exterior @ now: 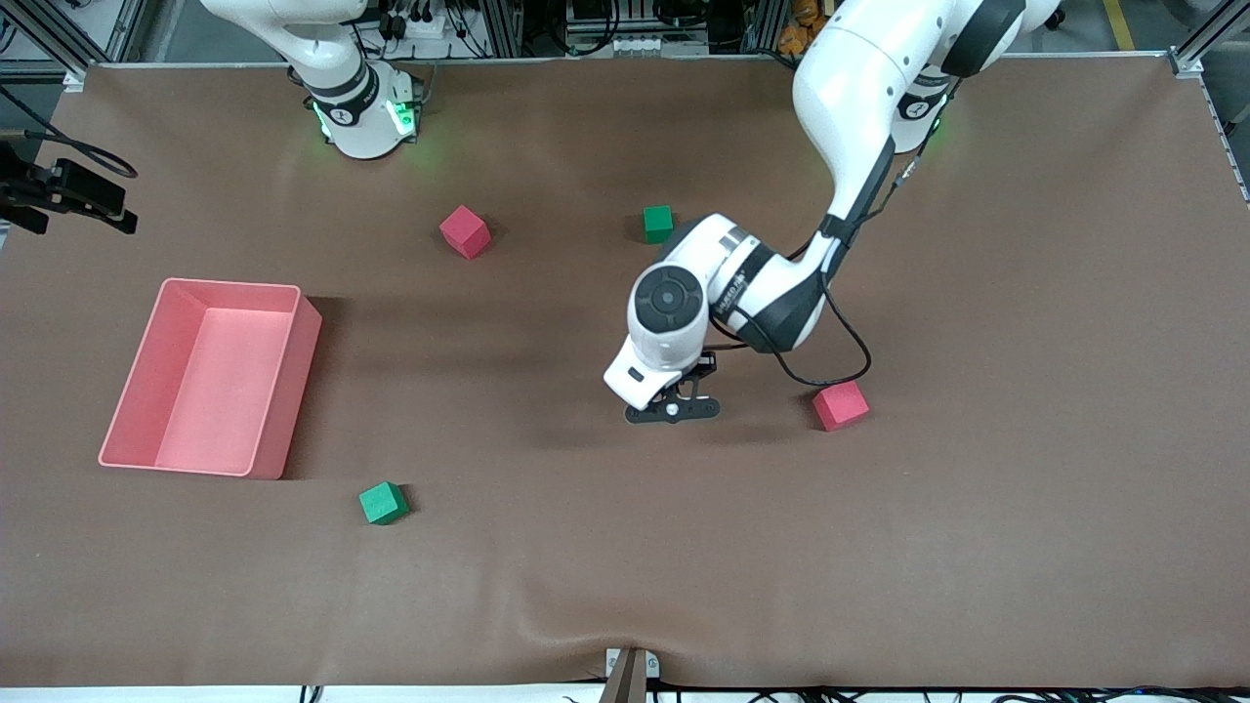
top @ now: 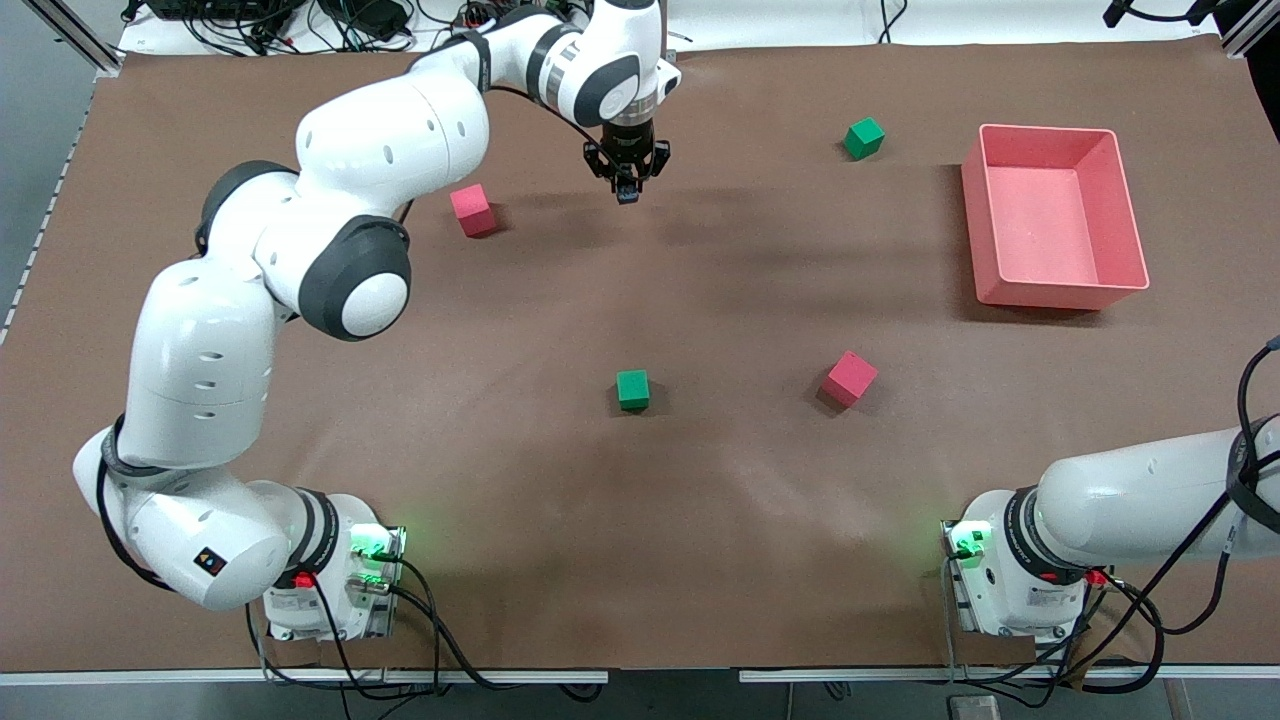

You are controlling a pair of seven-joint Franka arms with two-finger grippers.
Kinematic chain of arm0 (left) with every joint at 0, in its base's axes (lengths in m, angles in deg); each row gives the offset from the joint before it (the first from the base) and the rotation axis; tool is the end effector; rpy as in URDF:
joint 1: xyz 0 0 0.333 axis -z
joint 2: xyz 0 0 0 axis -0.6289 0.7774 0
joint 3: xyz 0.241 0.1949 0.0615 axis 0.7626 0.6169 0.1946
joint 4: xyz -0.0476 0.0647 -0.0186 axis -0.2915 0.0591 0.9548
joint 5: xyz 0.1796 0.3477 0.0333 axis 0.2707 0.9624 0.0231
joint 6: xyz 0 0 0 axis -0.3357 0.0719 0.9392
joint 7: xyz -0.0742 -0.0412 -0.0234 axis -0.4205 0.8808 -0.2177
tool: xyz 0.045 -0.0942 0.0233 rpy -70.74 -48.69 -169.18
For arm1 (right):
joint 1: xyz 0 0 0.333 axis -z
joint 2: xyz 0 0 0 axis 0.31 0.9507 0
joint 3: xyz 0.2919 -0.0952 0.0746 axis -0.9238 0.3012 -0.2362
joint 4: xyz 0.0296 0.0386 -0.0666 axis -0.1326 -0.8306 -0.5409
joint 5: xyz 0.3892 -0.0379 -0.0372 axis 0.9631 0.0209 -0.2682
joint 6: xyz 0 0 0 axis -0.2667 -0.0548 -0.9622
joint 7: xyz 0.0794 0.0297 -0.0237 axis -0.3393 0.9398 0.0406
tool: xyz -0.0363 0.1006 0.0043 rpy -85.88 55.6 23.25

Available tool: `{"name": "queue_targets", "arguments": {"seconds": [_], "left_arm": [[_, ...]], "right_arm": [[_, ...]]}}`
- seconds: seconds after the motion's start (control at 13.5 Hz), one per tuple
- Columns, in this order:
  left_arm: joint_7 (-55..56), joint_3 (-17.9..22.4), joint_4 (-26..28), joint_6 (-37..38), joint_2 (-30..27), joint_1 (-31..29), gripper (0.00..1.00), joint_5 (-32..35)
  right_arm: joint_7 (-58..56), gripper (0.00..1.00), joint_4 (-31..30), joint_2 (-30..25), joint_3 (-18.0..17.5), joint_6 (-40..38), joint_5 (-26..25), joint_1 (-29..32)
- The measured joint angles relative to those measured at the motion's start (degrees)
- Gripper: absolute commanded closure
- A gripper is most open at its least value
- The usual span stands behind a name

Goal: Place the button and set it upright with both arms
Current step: 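Lift the button with the left gripper, yellow cap turned upward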

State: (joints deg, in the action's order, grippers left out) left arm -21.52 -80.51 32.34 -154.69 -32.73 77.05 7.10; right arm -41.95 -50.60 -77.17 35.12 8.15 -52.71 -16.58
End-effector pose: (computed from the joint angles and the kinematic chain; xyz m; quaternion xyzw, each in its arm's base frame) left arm 0.5704 -0.4863 0.2955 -0.9994 -0.0185 0.0133 0.0272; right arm 0.5303 -0.0252 0.6536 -0.9990 0.0071 0.0440 0.0049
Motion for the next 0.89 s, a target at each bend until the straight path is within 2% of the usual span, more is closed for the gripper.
{"name": "queue_targets", "arguments": {"seconds": [0.22, 0.37, 0.67, 0.89], "left_arm": [[0.55, 0.02, -0.01, -0.08, -0.65, 0.98, 0.95, 2.96], [1.68, 0.17, -0.09, -0.2, -1.41, 1.01, 0.96, 5.16], [24.08, -0.17, -0.13, -0.29, -2.74, 3.06, 1.0, 18.52], [33.22, -0.28, -0.11, -0.28, -2.8, 4.83, 1.0, 21.88]], "right_arm": [[0.0, 0.0, 0.01, 0.0, 0.01, 0.0, 0.0, 0.0], [0.0, 0.0, 0.03, 0.0, 0.01, 0.0, 0.0, 0.0], [0.0, 0.0, 0.04, 0.0, 0.05, 0.0, 0.0, 0.0], [0.0, 0.0, 0.05, 0.0, 0.07, 0.0, 0.0, 0.01]]}}
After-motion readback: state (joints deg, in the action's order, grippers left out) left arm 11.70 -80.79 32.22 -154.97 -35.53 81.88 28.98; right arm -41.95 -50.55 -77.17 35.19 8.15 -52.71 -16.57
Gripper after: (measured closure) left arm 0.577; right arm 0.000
